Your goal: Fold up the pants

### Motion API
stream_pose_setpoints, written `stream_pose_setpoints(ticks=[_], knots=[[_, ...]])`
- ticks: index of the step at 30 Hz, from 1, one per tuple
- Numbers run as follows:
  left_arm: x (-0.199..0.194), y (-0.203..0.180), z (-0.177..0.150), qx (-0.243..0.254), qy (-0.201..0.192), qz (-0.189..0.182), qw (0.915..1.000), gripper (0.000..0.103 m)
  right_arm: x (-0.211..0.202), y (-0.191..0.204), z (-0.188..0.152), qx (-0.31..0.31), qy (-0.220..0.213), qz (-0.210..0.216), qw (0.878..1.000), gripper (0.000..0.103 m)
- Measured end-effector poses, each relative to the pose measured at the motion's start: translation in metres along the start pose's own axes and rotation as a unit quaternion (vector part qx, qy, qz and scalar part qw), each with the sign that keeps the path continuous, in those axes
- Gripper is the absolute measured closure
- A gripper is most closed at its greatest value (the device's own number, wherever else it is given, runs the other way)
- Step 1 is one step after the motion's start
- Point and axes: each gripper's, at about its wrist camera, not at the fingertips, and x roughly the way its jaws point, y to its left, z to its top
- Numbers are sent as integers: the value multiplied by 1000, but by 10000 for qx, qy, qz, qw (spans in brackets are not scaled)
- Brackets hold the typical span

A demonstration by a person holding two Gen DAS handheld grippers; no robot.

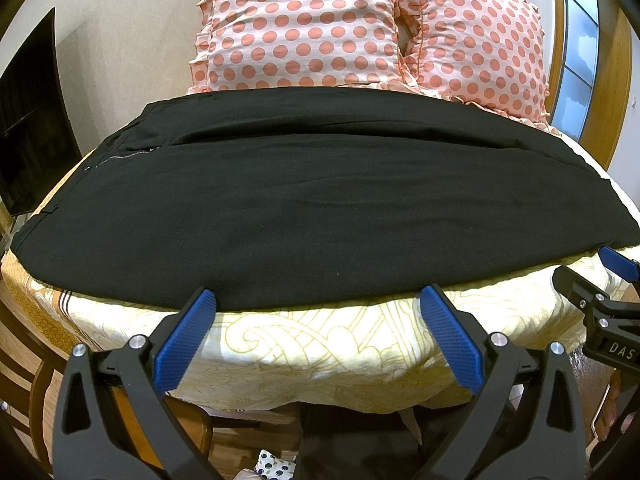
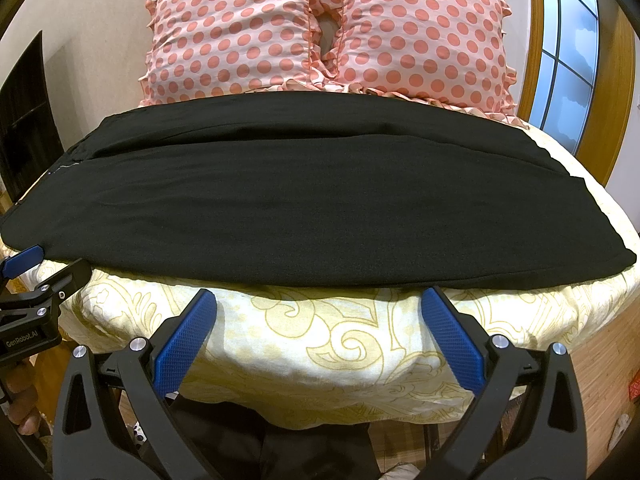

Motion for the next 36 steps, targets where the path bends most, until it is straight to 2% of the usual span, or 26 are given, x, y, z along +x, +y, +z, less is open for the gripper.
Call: stream_pose_setpoints(ticks=[14, 17, 20, 21, 23, 25, 28, 32, 36], knots=[[0, 0, 0, 21, -27, -17, 10000, 2, -3, -3, -6, -19, -37, 22, 10000, 1], [-1, 1, 2, 35, -6, -63, 10000, 2, -4, -6, -8, -98, -39, 158, 9998, 1], [-5, -2, 2, 89, 85, -40, 9999, 2, -8, -15, -2, -73, -107, 517, 9986, 1], [-9, 0, 1, 123, 57, -8, 9999, 2, -15, -22, 2, 14, -193, 732, 9971, 1], [-17, 2, 8, 123, -128, 45, 9998, 2, -28, -33, 12, 120, -403, 853, 9955, 1], [-22, 12, 16, 13, -280, 11, 9996, 2, -41, -49, 30, 198, -661, 728, 9950, 1], [-20, 25, 44, -194, -432, 51, 9989, 2, -43, -75, 66, 384, -805, 327, 9955, 1], [-5, 34, 82, -272, -607, 400, 9970, 2, -12, -114, 119, 790, -613, -217, 9947, 1], [19, 39, 112, -268, -640, 701, 9951, 2, 46, -164, 167, 1267, -124, -886, 9879, 1]])
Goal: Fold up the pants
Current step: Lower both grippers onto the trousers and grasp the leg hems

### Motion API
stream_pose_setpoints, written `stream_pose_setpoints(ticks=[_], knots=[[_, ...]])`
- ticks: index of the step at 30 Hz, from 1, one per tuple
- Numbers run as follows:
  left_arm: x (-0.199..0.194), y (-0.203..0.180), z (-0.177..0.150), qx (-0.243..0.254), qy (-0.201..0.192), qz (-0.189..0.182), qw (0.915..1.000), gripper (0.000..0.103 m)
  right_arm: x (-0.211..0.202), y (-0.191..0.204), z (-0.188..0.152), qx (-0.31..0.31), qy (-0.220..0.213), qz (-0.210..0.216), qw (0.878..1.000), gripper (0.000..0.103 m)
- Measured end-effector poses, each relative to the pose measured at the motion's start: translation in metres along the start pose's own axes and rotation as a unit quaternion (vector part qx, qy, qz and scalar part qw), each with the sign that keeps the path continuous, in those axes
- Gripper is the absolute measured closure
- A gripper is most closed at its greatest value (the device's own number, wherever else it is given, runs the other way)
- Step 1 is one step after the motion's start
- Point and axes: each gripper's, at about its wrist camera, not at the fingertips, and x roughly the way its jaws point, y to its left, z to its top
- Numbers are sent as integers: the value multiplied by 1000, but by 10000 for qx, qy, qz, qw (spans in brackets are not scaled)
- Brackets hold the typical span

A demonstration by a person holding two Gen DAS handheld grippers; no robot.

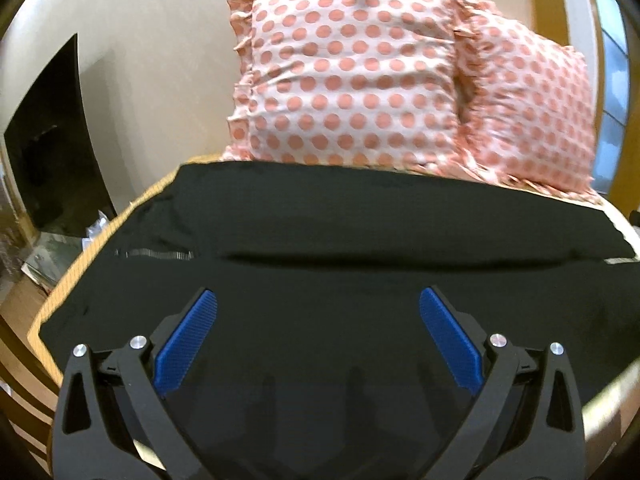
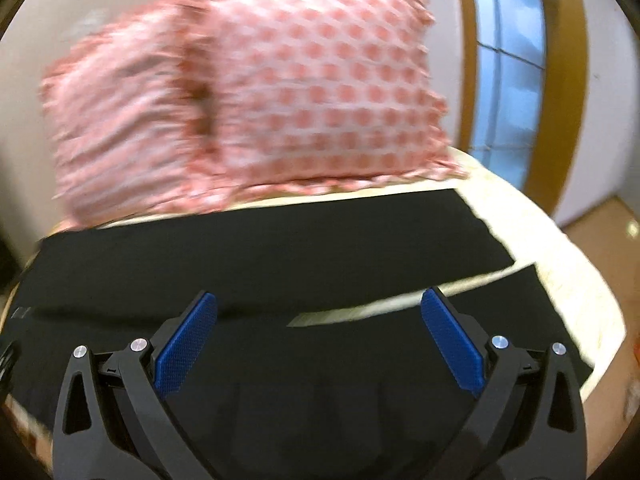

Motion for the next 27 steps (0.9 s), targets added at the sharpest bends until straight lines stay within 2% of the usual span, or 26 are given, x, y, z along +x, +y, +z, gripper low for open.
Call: stream_pose_setpoints(ticks=[2, 5, 7, 10, 13, 16, 18, 21, 24, 26, 27], knots=[[19, -1, 12, 7, 27, 118, 9999, 2, 36, -14, 29, 309, 206, -396, 9985, 1], [41, -1, 19, -37, 150, 158, 9998, 2, 84, -33, 60, 735, 471, -967, 9915, 7], [55, 2, 20, -145, 276, 122, 9994, 2, 120, -48, 78, 1191, 762, -1140, 9834, 19], [68, 3, 16, -228, 388, 0, 9990, 2, 160, -62, 91, 1635, 1078, -1393, 9707, 31], [76, 5, 16, -268, 595, -263, 9975, 2, 194, -73, 99, 1914, 1281, -1816, 9560, 38], [87, 9, 14, -420, 825, -417, 9948, 2, 218, -84, 99, 2241, 1462, -2015, 9422, 40], [91, 12, 13, -538, 929, -501, 9930, 2, 228, -90, 100, 2342, 1514, -2079, 9376, 40], [94, 14, 12, -649, 994, -594, 9912, 2, 236, -90, 103, 2228, 1466, -2302, 9359, 40], [95, 14, 12, -688, 1039, -615, 9903, 2, 237, -86, 100, 1950, 1358, -2392, 9414, 41], [97, 16, 12, -731, 1066, -630, 9896, 2, 227, -85, 93, 1949, 1264, -2338, 9441, 52], [97, 16, 11, -750, 1078, -639, 9893, 2, 223, -87, 91, 1964, 1244, -2303, 9449, 62]])
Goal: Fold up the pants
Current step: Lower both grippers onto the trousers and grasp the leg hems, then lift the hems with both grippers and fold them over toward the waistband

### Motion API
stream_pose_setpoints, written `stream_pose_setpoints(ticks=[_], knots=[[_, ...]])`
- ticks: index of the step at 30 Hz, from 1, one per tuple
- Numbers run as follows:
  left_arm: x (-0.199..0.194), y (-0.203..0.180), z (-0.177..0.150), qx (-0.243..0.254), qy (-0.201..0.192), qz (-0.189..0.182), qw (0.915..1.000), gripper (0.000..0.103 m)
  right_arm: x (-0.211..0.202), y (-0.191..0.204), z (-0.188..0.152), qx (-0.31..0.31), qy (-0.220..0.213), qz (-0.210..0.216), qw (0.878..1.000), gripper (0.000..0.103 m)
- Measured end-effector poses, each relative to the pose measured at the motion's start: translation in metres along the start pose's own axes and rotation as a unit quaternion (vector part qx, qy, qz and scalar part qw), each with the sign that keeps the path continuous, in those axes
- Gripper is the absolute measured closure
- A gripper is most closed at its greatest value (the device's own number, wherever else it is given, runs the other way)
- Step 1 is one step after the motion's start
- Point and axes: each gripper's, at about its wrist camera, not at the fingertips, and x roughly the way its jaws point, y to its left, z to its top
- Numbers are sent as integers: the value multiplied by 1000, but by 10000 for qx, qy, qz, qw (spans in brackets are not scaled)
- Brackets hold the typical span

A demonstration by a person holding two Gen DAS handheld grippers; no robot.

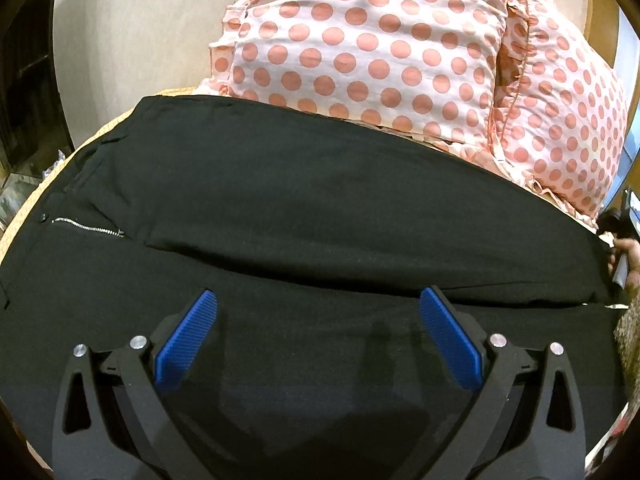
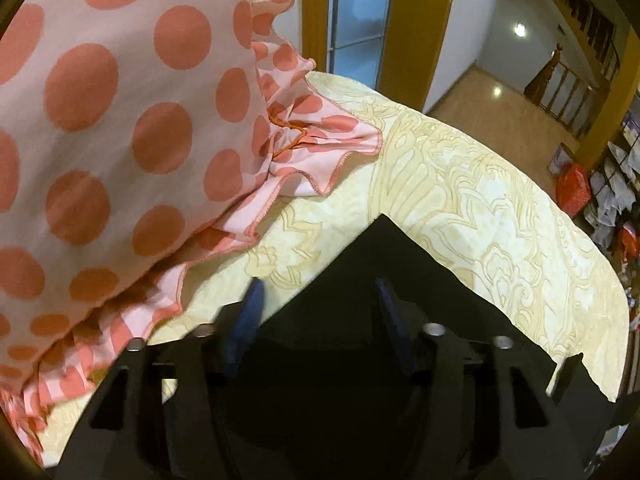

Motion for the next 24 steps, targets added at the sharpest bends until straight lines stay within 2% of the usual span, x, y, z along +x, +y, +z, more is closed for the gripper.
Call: stream_pose_setpoints(ticks=[1, 2, 4, 6, 11, 13, 17, 20, 24], knots=[[0, 1, 0, -24, 12, -8, 10000, 2, -4, -7, -4, 34, 2, 167, 9999, 74], [0, 1, 0, -45, 18, -11, 10000, 2, -8, -14, -4, 92, 12, 315, 9995, 79], [0, 2, 0, -72, 19, -13, 10000, 2, -16, -32, -8, 352, 36, 973, 9946, 98], [0, 3, 0, -97, 28, -14, 9999, 2, -28, -48, -13, 471, -84, 1421, 9887, 100], [1, 4, 0, -163, 57, 7, 9999, 2, -97, -96, -44, 352, -863, 2536, 9628, 100], [1, 4, 0, -184, 58, 29, 9998, 2, -111, -117, -59, 355, -980, 2752, 9557, 100], [1, 5, 0, -206, 55, 65, 9998, 2, -131, -161, -104, 504, -871, 3023, 9479, 100], [1, 4, 0, -193, 67, 92, 9997, 2, -128, -177, -132, 501, -732, 2977, 9505, 100], [2, 3, 1, -148, 87, 135, 9998, 2, -109, -184, -146, 573, -313, 3102, 9484, 100]])
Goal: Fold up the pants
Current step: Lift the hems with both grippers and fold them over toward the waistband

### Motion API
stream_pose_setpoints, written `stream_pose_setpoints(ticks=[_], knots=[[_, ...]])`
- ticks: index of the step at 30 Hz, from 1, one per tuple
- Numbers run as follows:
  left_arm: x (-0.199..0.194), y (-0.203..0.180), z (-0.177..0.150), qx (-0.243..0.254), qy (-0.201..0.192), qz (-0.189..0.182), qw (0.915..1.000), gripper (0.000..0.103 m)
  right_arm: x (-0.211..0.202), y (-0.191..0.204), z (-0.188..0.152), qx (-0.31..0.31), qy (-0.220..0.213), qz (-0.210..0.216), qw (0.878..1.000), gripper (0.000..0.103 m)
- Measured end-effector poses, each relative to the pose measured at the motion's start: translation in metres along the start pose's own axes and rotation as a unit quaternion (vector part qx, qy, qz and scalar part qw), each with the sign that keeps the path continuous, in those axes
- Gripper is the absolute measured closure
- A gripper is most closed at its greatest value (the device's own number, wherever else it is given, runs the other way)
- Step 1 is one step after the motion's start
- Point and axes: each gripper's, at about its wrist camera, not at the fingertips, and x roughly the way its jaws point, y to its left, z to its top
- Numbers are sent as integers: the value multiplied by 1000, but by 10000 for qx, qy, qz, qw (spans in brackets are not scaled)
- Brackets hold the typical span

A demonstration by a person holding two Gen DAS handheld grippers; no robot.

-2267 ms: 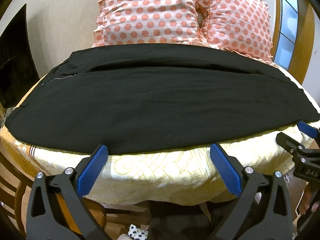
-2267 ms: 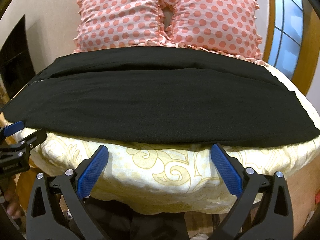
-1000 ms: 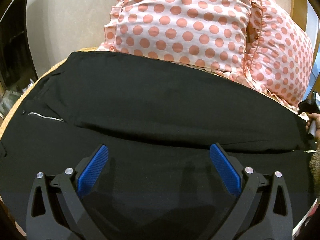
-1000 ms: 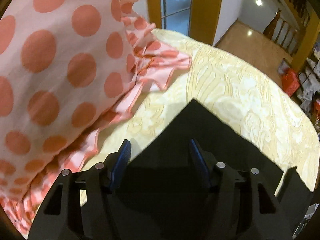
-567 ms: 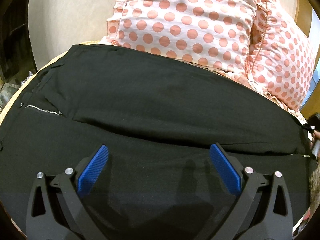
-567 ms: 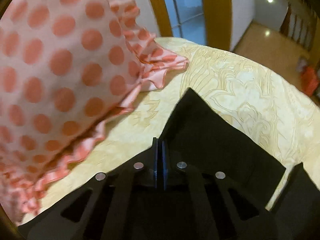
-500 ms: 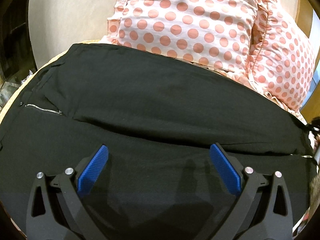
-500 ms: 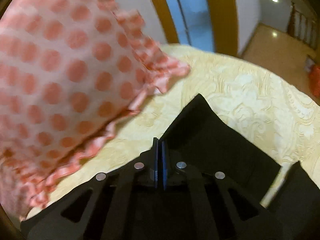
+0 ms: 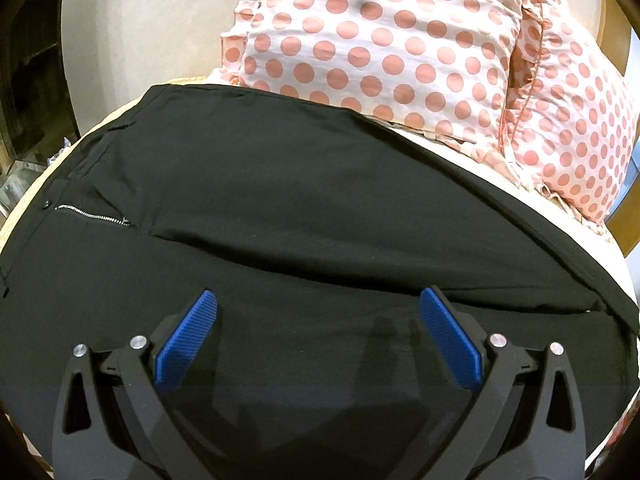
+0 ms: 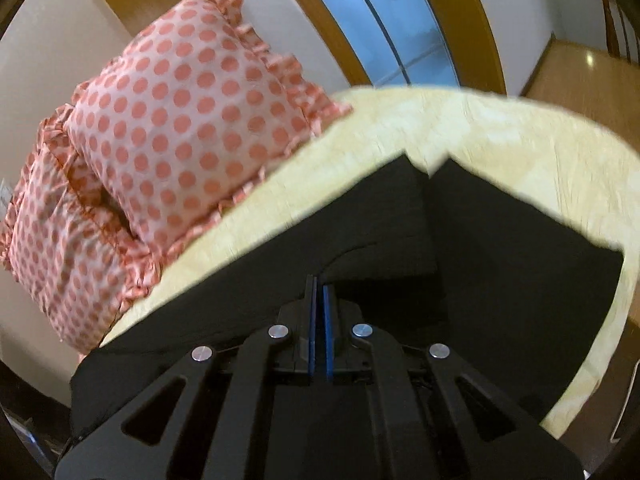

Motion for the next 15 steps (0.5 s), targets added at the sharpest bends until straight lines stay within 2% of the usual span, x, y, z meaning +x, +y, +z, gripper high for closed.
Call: stream_pose_setpoints(ticks=[3, 5, 6, 7, 9, 11, 13, 15], knots=[[0, 0, 1, 2, -2, 34, 10000, 2, 6, -16, -3, 480, 233, 206, 9984, 95], [1, 1, 0, -20, -1, 43, 10000, 2, 12, -24, -1, 816, 389, 410, 9951, 80], [1, 2, 0, -30, 6, 46, 10000, 2, 13, -27, -2, 879, 391, 468, 9943, 59], [1, 2, 1, -31, 15, 50, 10000, 2, 13, -29, -2, 972, 338, 562, 9931, 50], [1, 1, 1, -7, 19, 49, 10000, 2, 11, -31, -2, 1019, 238, 607, 9927, 51], [2, 0, 1, 18, 26, 34, 10000, 2, 13, -32, -1, 1053, 147, 561, 9927, 57], [2, 0, 1, 26, 35, -9, 10000, 2, 18, -34, -1, 1132, 183, 557, 9918, 79], [2, 1, 1, 20, 40, -84, 10000, 2, 27, -36, 0, 1260, 266, 686, 9893, 95]])
